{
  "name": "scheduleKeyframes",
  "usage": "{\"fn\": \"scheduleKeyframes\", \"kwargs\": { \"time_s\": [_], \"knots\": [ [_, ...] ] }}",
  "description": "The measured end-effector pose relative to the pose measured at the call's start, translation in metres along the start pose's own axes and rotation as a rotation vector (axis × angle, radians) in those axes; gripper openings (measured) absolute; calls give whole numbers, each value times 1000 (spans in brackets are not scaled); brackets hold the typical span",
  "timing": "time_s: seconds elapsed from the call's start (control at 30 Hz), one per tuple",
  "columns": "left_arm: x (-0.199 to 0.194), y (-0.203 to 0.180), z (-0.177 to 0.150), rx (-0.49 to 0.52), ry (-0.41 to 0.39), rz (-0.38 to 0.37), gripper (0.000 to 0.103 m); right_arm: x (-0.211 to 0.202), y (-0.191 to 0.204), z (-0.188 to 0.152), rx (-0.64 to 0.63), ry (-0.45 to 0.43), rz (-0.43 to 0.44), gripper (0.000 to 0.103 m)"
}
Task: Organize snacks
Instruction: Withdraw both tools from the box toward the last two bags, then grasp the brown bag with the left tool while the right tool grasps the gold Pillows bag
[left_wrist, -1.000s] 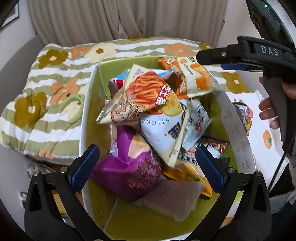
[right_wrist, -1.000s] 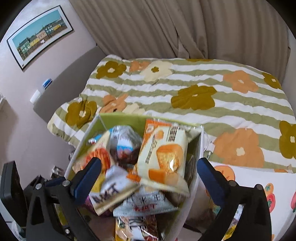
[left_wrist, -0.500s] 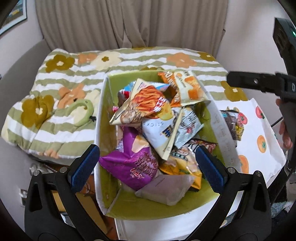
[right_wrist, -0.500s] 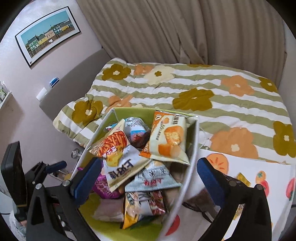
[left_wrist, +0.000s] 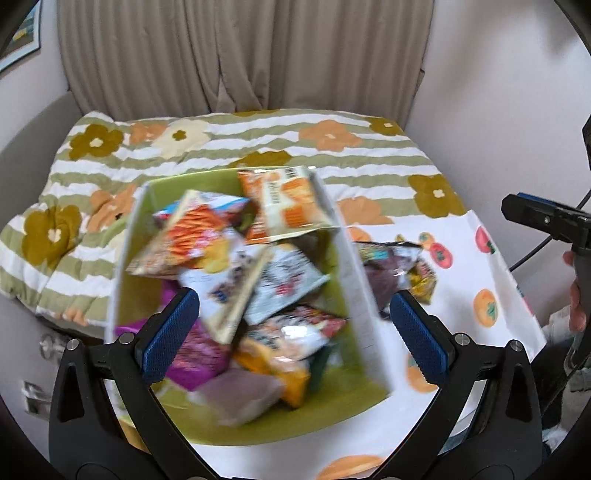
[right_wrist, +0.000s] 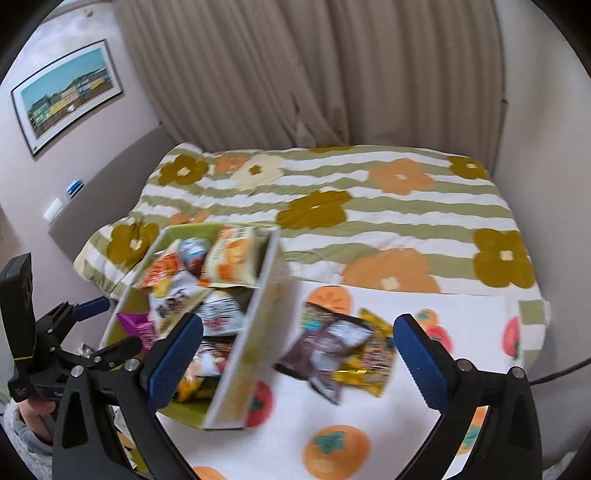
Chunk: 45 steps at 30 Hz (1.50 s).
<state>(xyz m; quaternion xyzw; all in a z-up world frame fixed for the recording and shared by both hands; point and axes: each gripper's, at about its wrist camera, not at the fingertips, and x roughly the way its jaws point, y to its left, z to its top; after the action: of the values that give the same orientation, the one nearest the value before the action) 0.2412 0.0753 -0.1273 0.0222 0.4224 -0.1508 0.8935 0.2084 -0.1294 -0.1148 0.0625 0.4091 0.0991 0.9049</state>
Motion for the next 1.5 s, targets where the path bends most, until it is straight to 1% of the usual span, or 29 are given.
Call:
{"fn": "scheduleKeyframes", "kwargs": {
  "time_s": [0.2,0.4,0.47,0.57,0.73,0.8,0.87,0.9,0.97,1.1,1.27,1.33,1.4,1.43,1.5],
  "knots": [
    [23,-69,7,6,10,7,102,-4,-58,-1,-39,28,12,103],
    [60,-123,14,6,47,44,102,12,-110,-8,-69,91,61,103],
    [75,-137,16,13,69,68,102,24,-125,-12,-63,122,86,103],
    [104,-157,22,40,120,138,102,41,-142,-19,-55,163,121,103],
    [147,-167,24,59,206,210,101,65,-159,-27,-39,217,164,103],
    [165,-166,23,64,248,234,92,78,-162,-33,-24,239,183,103],
    [179,-164,22,69,287,248,88,92,-165,-38,4,263,197,103],
    [184,-164,21,74,298,251,88,97,-167,-41,21,273,205,103],
    [192,-163,19,91,324,259,88,110,-170,-46,67,294,219,103],
    [198,-164,13,127,351,276,88,136,-170,-52,170,334,246,103],
    [202,-162,6,162,371,294,88,165,-158,-52,224,381,277,103],
    [204,-161,6,161,375,292,88,175,-153,-53,241,400,281,100],
    [204,-160,6,165,372,292,88,183,-148,-54,256,421,276,86],
    [205,-160,6,170,371,290,88,187,-146,-56,265,430,277,83],
    [207,-160,6,179,371,293,88,192,-140,-59,265,448,263,70]
  ]
}}
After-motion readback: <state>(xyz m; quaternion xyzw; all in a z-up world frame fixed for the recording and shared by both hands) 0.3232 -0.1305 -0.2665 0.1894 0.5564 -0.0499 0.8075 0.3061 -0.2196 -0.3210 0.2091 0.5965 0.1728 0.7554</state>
